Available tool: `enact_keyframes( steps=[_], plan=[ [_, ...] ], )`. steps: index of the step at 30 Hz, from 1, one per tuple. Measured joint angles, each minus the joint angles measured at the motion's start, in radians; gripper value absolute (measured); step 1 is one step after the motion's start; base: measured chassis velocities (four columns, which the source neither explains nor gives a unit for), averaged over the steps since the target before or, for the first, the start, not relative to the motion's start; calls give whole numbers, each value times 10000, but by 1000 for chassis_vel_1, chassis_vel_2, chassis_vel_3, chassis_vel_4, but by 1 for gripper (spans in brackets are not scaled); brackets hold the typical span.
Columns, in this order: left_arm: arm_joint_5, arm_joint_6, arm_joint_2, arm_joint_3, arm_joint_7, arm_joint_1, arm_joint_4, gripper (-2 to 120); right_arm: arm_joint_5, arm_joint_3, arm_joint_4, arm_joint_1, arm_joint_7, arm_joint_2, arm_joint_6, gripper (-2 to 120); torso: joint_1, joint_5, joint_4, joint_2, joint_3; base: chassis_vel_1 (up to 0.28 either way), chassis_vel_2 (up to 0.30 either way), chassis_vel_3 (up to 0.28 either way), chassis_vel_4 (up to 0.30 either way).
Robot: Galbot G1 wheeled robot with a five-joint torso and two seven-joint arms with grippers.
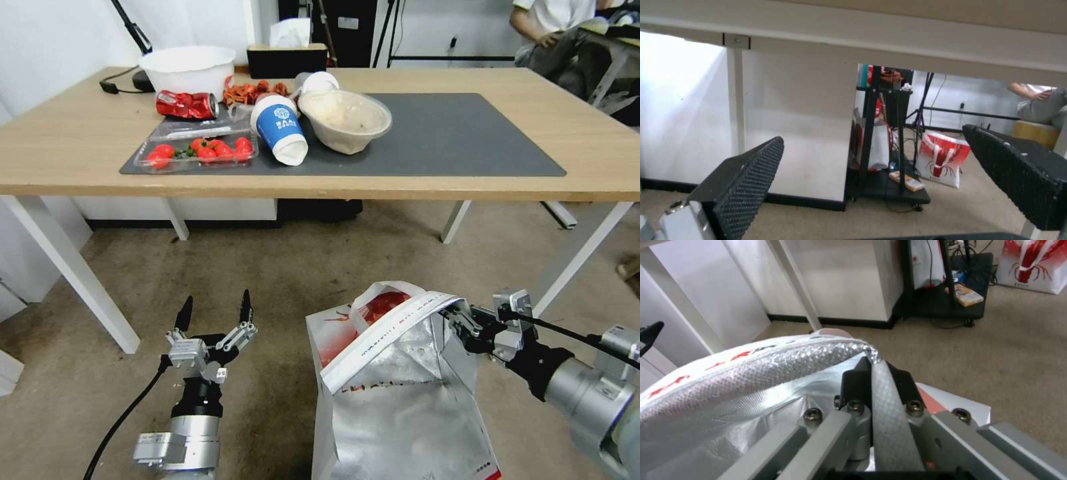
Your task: Pick up the food delivery bag from the floor and place it on the table.
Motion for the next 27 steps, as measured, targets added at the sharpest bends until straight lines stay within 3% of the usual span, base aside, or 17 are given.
enact_keyframes(
  steps=[27],
  plan=[
    [58, 2, 0, -47, 7, 79, -76, 100, 210, 10, 0, 62, 149, -2, -101, 0, 346, 0, 0, 1061, 714, 0, 0, 0, 0]
  ],
)
